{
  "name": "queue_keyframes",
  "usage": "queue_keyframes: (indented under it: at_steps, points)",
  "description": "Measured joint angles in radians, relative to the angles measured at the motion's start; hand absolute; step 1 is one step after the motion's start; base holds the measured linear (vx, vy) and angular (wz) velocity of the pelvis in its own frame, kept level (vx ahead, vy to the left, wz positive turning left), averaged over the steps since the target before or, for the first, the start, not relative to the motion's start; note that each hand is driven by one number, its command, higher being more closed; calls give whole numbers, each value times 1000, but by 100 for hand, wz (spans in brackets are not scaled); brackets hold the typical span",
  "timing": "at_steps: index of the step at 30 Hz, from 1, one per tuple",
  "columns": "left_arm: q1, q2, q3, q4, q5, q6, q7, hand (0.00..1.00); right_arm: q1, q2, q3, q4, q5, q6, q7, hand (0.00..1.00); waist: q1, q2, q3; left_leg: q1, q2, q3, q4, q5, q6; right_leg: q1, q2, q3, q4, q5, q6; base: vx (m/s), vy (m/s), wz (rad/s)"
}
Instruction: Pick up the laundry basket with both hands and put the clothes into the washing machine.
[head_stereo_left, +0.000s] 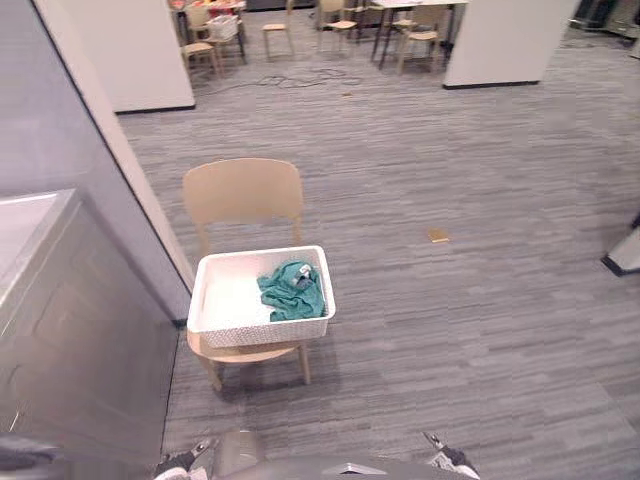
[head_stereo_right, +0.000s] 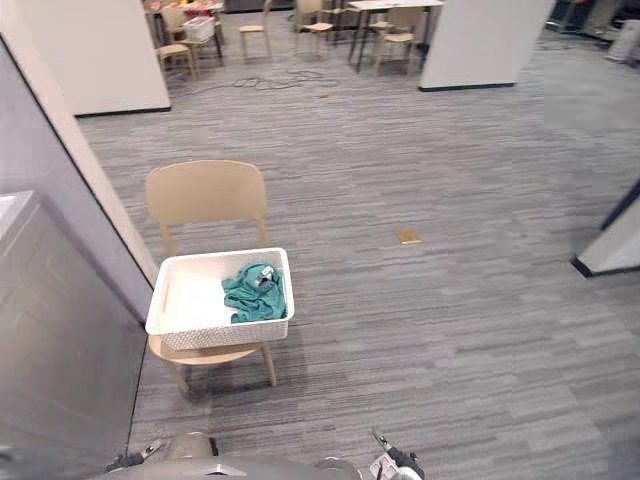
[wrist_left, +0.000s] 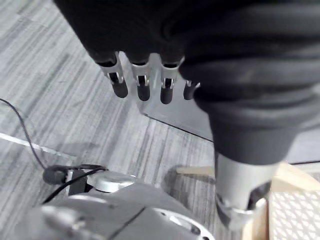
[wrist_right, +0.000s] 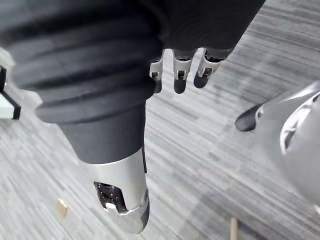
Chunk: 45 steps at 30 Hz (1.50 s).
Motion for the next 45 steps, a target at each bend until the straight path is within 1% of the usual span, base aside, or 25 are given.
queue_keyframes:
  at_steps: [1, 2, 3, 4, 7, 11, 12, 13, 14, 15, 16, 17, 18, 19, 20, 22, 24, 25, 27, 30, 32, 35, 39, 41, 45]
  points:
    - [3, -4, -1, 16, 2, 1, 0, 0, -10, 1, -21, -16, 1, 0, 0, 0, 0, 5, 2, 27, -21, 43, -155, -33, -19, 1, -5, -19, -19, 22, 7, 168, 70, 78]
    - [7, -7, -1, 25, 3, 3, 1, 0, -26, 0, -43, -17, 1, 0, 0, 0, 0, 13, 8, 67, -54, 48, -331, -10, -30, -2, -13, -32, -22, 32, 19, 179, 161, 50]
    - [16, 3, -4, 56, 3, 4, -1, 0, -45, 5, -76, -2, 0, 1, 0, 0, 9, -1, 20, 146, -116, 39, -523, 88, -36, 0, -31, -24, -23, 35, 35, 142, 160, 26]
    - [18, 13, -10, 64, 7, 7, 1, 0, -51, 15, -78, -1, 0, 1, 0, 0, 6, 1, 18, 155, -132, 37, -552, 101, -21, 4, -31, -12, -38, 43, 37, 129, 148, 25]
    - [18, 37, -24, 73, 15, 10, -3, 0, -79, 61, -77, 22, -5, 2, 4, 0, 15, -33, 33, 154, -172, 35, -563, 84, -7, 37, -48, 8, -116, 68, 48, 99, 124, 17]
    - [7, 63, -111, 100, 22, 10, -3, 0, -75, 66, -76, 45, -6, 10, 13, 0, 14, -32, 31, 165, -214, 32, -566, 58, 1, 54, -79, 7, -136, 75, 55, 64, 102, 0]
    - [-3, 70, -139, 101, 22, 10, -2, 0, -79, 62, -76, 52, -7, 11, 15, 0, 13, -34, 32, 170, -223, 33, -569, 37, -3, 50, -91, 8, -119, 58, 44, 60, 99, 1]
    - [-4, 82, -191, 102, 21, 10, -1, 0, -74, 51, -74, 53, -7, 14, 15, 0, 10, -40, 36, 190, -245, 24, -588, 11, -29, 28, -122, 18, -29, 19, 19, 62, 89, -1]
    - [-5, 84, -213, 101, 20, 11, 0, 0, -73, 43, -66, 53, -7, 15, 14, 0, 6, -36, 40, 199, -248, 15, -599, 6, -36, 7, -133, 35, 33, 16, 13, 51, 109, 4]
    - [-6, 89, -253, 100, 19, 11, 1, 0, -71, 32, -43, 51, -7, 18, 13, 0, -5, -33, 43, 210, -247, 8, -599, 4, -35, -46, -144, 76, 143, 26, -1, 21, 105, 8]
    - [-11, 100, -303, 89, 17, 11, 8, 0, -65, 33, -8, 16, -5, 19, 9, 0, -19, -28, 50, 220, -241, 3, -599, 1, -33, -133, -147, 151, 292, 65, -19, 28, 115, 8]
    - [-12, 108, -334, 75, 14, 10, 11, 0, -66, 36, 26, -34, -3, 18, 4, 0, -29, -21, 58, 228, -231, 3, -598, -1, -26, -195, -140, 208, 399, 123, -16, 40, 70, 2]
    - [-14, 108, -343, 64, 14, 11, 13, 0, -66, 37, 36, -57, 0, 18, 1, 0, -34, -23, 62, 231, -224, 3, -599, 6, -15, -215, -132, 227, 425, 142, -13, 89, 24, -6]
    - [-16, 112, -349, 50, 14, 10, 16, 0, -67, 44, 33, -101, 10, 18, -5, 0, -35, -15, 78, 241, -217, 7, -597, 19, -1, -217, -133, 225, 433, 117, -7, 105, -21, -15]
    - [-25, 120, -354, 42, 16, 11, 17, 0, -69, 49, 33, -150, 14, 16, -15, 0, -29, -32, 84, 246, -208, 22, -596, 22, 6, -218, -131, 214, 397, 46, 0, 110, -46, -19]
    - [-38, 125, -354, 41, 20, 12, 18, 0, -69, 50, 31, -263, 13, 12, -35, 0, -28, -37, 89, 248, -181, 28, -595, 25, 1, -214, -93, 193, 261, -24, 8, 94, -141, -19]
    - [-35, 130, -353, 31, 29, 10, 17, 0, -45, 54, 27, -385, -1, 7, -50, 0, -31, -48, 84, 248, -172, 26, -593, 29, -13, -190, -54, 234, 83, 24, 19, 112, -243, 8]
    - [-38, 144, -352, 26, 47, 10, 16, 0, -31, 55, 6, -448, -8, -2, -68, 0, -35, -91, 82, 258, -195, -3, -593, 28, -34, -165, -66, 239, 28, 90, 81, 113, -268, 35]
    - [-25, 100, -345, 22, 74, 12, 13, 0, -10, 14, -24, -573, -27, -7, -92, 0, -36, -21, 76, 276, -150, -27, -622, 44, -64, -132, -21, 197, 1, 87, 65, 109, -252, 27]
    - [-8, 79, -350, 22, 92, 14, 11, 0, 5, -17, -11, -737, -82, -11, -90, 0, -44, 23, 53, 268, -110, -61, -637, 55, -79, -95, 33, 157, -54, 99, 46, 76, -158, 19]
    - [-8, 84, -355, 21, 94, 13, 7, 0, 13, -28, 8, -799, -126, -13, -76, 0, -44, 19, 52, 262, -100, -81, -638, 58, -86, -81, 42, 135, -71, 102, 41, 48, -96, 29]
    - [-8, 105, -382, 17, 130, 6, -11, 0, 9, -121, 141, -939, -245, -38, 3, 0, -38, 4, 46, 238, -103, -108, -655, 72, -93, -70, 46, 106, -119, 127, 42, 9, -18, 26]
    - [-9, 138, -428, 13, 150, -10, -34, 0, -66, -259, 371, -957, -346, -63, 128, 0, -21, -32, 41, 204, -121, -115, -670, 85, -87, -71, 38, 93, -190, 173, 49, -16, 27, 9]
    - [-13, 152, -461, 11, 151, -27, -40, 0, -171, -325, 523, -900, -428, -76, 172, 0, -16, -38, 42, 179, -138, -131, -670, 92, -78, -72, 26, 81, -219, 193, 54, -26, 38, 20]
    - [-29, 157, -482, 0, 150, -37, -36, 0, -395, -434, 777, -713, -541, -78, 177, 0, 15, -33, 79, 152, -154, -141, -668, 101, -67, -90, 12, 77, -223, 208, 56, -67, 39, 9]
